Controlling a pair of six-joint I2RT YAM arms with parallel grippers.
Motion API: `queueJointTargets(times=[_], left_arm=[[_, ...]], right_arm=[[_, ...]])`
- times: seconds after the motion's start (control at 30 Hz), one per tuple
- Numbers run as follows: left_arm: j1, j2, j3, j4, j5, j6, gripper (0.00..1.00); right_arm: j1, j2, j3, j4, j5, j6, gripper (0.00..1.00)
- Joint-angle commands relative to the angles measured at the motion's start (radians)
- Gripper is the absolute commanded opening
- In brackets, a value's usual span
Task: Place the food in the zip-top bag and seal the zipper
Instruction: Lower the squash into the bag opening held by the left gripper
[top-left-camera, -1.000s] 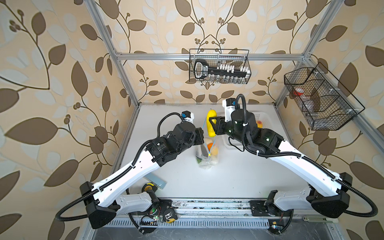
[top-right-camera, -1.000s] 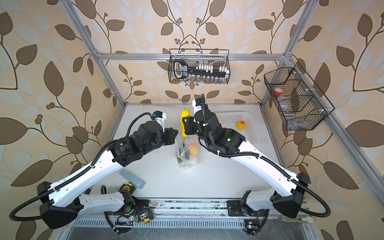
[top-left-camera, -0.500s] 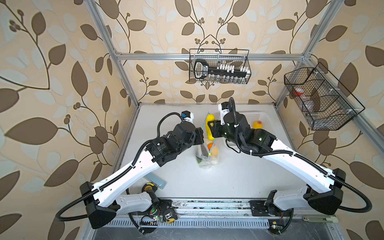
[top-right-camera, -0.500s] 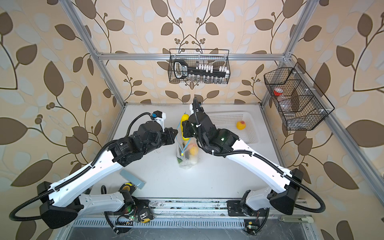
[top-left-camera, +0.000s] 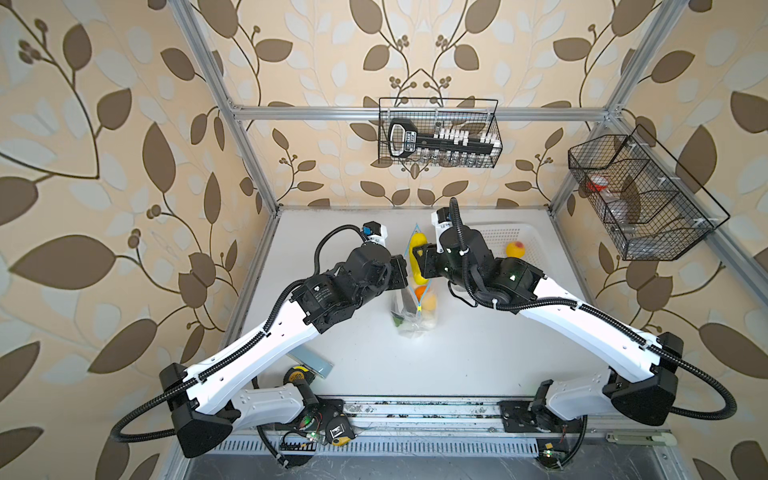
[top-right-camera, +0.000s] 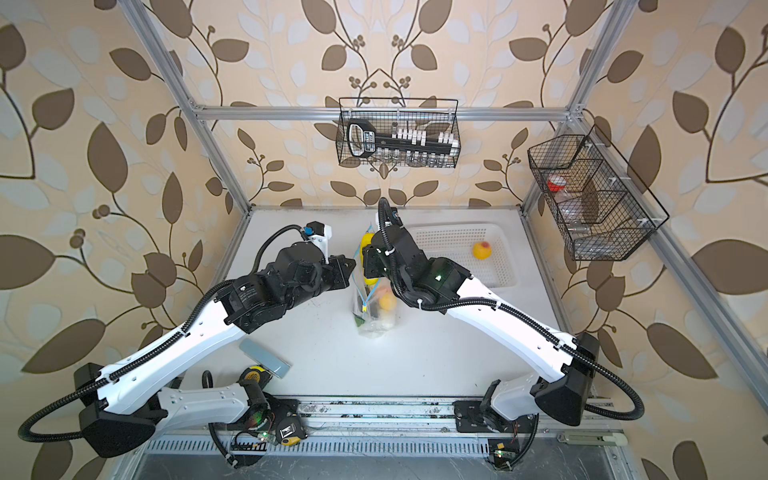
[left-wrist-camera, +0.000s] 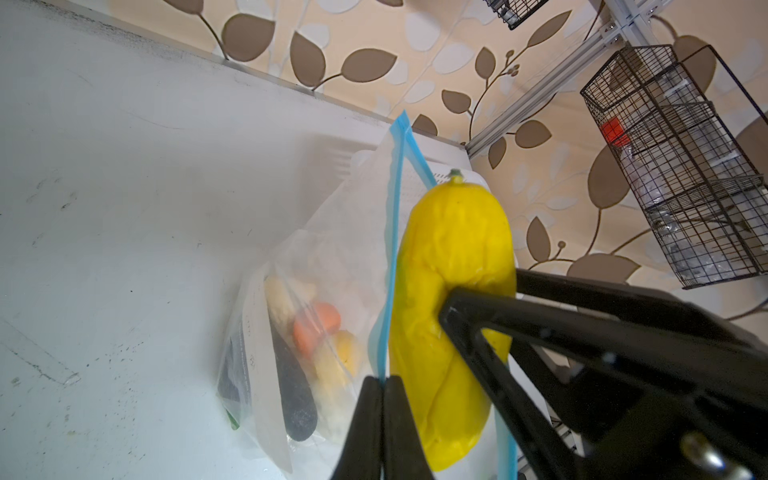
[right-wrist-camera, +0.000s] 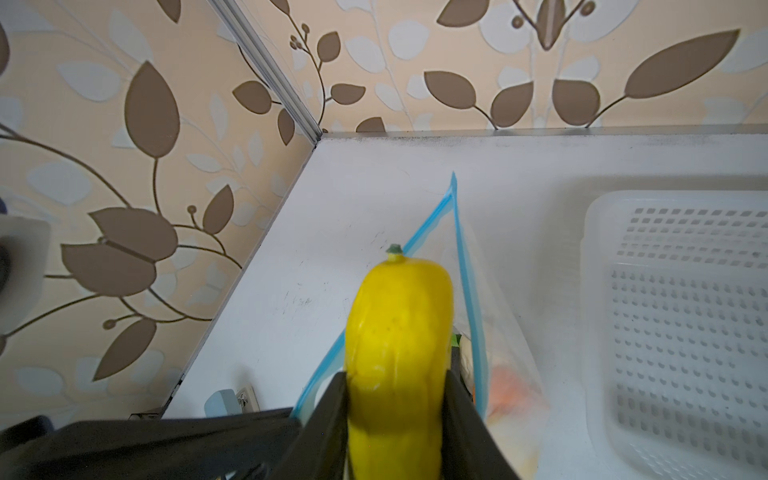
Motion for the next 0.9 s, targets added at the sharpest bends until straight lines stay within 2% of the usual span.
queueJointTargets(times=[0.0, 0.37, 0.53, 0.87], left_arm=[[0.010, -0.026, 0.024, 0.018, -0.016, -0.016, 0.00], [0.010, -0.017, 0.026, 0.025, -0.010, -0.018, 0.00], [0.010, -0.012, 0.027, 0.027, -0.008, -0.019, 0.00], [0.010, -0.011, 0.027, 0.027, -0.011, -0.018, 0.00]], right_arm=[[0.003, 0.008, -0.015, -0.009, 0.019, -0.005, 0.35], [-0.002, 0.020, -0.017, -0.015, 0.021, -0.012, 0.36], [-0.018, 0.018, -0.049, 0.026, -0.050, 0.021, 0.36], [-0.036, 0.033, -0.051, 0.035, -0.072, 0.024, 0.37]])
